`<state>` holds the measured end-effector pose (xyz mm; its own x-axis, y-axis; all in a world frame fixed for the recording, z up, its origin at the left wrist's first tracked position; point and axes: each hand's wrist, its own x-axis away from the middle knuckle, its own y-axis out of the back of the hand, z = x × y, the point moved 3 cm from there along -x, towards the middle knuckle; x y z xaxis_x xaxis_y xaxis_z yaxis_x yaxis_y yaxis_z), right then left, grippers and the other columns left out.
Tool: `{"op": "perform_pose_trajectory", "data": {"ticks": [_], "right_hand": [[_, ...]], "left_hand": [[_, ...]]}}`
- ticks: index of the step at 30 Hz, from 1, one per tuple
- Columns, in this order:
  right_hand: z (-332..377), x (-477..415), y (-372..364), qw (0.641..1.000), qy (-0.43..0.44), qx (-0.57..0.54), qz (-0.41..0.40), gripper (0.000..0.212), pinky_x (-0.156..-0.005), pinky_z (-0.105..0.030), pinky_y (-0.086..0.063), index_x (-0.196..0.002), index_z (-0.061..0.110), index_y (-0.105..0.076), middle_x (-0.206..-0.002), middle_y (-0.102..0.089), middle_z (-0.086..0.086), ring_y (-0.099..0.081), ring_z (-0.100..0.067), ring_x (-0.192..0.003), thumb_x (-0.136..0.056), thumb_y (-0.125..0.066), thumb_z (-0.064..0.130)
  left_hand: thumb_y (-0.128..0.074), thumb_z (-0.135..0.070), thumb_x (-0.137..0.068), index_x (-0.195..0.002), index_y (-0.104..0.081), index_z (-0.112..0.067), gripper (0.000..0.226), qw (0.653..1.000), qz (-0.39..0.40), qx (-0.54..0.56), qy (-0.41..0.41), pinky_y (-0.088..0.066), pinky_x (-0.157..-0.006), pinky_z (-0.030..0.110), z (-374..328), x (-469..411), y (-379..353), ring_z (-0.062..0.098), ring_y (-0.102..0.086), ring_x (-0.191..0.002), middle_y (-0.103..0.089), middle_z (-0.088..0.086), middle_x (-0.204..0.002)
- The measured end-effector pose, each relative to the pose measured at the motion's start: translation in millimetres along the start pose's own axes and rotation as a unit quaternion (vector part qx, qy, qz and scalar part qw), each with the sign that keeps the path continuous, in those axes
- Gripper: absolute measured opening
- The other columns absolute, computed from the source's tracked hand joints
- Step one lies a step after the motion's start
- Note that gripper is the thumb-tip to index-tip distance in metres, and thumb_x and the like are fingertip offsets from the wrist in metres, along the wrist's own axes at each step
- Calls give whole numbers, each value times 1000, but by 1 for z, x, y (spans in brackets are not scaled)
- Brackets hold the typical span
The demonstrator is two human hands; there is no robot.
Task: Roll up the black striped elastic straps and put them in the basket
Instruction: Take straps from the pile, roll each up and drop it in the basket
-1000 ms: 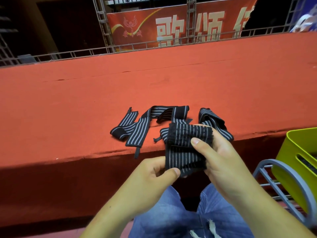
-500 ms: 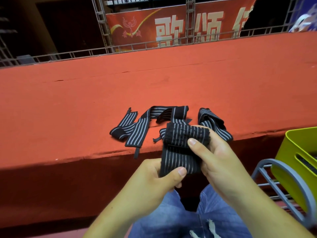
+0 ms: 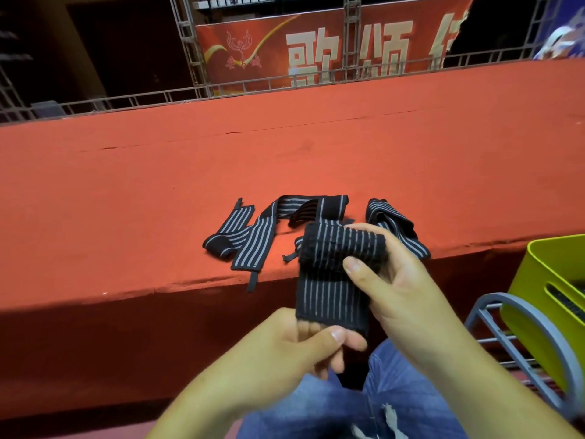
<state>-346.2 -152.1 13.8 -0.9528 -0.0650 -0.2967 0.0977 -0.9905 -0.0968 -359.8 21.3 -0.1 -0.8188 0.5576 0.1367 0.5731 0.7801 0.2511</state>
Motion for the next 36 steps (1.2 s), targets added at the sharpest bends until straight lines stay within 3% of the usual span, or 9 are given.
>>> {"op": "perform_pose_trajectory", "data": {"ticks": [2, 4, 6, 9, 15, 20, 25, 31, 36], "right_hand": [[0, 1, 2, 1000, -15, -11, 14, 28, -109, -51, -50, -123, 36, -68, -126, -74, 2, -69, -17, -122, -99, -65, 22], [0, 1, 1, 998, -32, -23, 41, 27, -111, -53, -48, -124, 36, -68, -127, -73, 0, -68, -19, -124, -100, -65, 23], [-2, 2, 0, 996, -46, -17, 71, 27, -113, -54, -47, -126, 35, -66, -129, -72, -3, -66, -21, -127, -103, -65, 22], [-5, 5, -5, 993, -65, -4, 103, 32, -113, -53, -47, -130, 36, -63, -132, -71, -2, -64, -21, -129, -104, -61, 19], [-8, 6, -7, 987, -108, -2, 117, 34, -111, -53, -50, -131, 43, -61, -130, -72, 4, -67, -18, -126, -106, -59, 20], [-12, 6, -10, 983, -142, -34, 113, 29, -111, -55, -50, -133, 33, -64, -132, -72, -4, -68, -23, -126, -105, -62, 30], [-4, 6, -15, 975, -160, -106, 114, 42, -104, -40, -57, -138, 19, -62, -133, -73, -3, -69, -20, -124, -102, -52, 39], [-7, 4, -11, 977, -149, -124, 87, 34, -98, -40, -60, -132, 11, -65, -126, -74, -15, -71, -30, -120, -102, -62, 26], [-10, 4, -1, 986, -129, -83, 63, 33, -92, -39, -60, -120, 23, -72, -119, -75, -13, -73, -29, -113, -87, -70, 20]], "left_hand": [[-64, -23, -102, -118, -71, -32, 19, 999, -4, -35, -19, -49, -95, 27, 1, -1, 6, 3, -68, -103, -75, -10, -109], [-66, -25, -98, -140, -56, -31, 44, 998, -21, -8, -52, -47, -105, 27, -1, -2, 14, 6, -60, -128, -67, -11, -135], [-64, -30, -96, -147, -49, -29, 53, 993, -61, 46, -92, -49, -105, 25, -9, 0, 24, 8, -56, -135, -62, -9, -144], [-67, -42, -93, -142, -55, -32, 52, 984, -107, 57, -130, -52, -104, 37, -17, 2, 32, 14, -61, -131, -65, -6, -139], [-71, -22, -91, -125, -67, -25, 34, 971, -176, 22, -157, -55, -90, 21, -22, 2, 32, 12, -71, -111, -75, -4, -118], [-70, -17, -94, -119, -67, -40, 33, 965, -204, -6, -162, -57, -89, 25, -23, 4, 34, 12, -71, -111, -74, -8, -119], [-69, -1, -94, -122, -67, -37, 45, 963, -210, -24, -164, -57, -87, 22, -26, 7, 30, 9, -70, -110, -73, -12, -118], [-67, 10, -92, -123, -67, -27, 49, 969, -187, -33, -160, -53, -85, 14, -28, 8, 25, 5, -69, -108, -73, -15, -116], [-72, -13, -94, -127, -64, -32, 39, 973, -171, -48, -150, -49, -89, 10, -27, 8, 24, -2, -65, -114, -72, -20, -118]]}}
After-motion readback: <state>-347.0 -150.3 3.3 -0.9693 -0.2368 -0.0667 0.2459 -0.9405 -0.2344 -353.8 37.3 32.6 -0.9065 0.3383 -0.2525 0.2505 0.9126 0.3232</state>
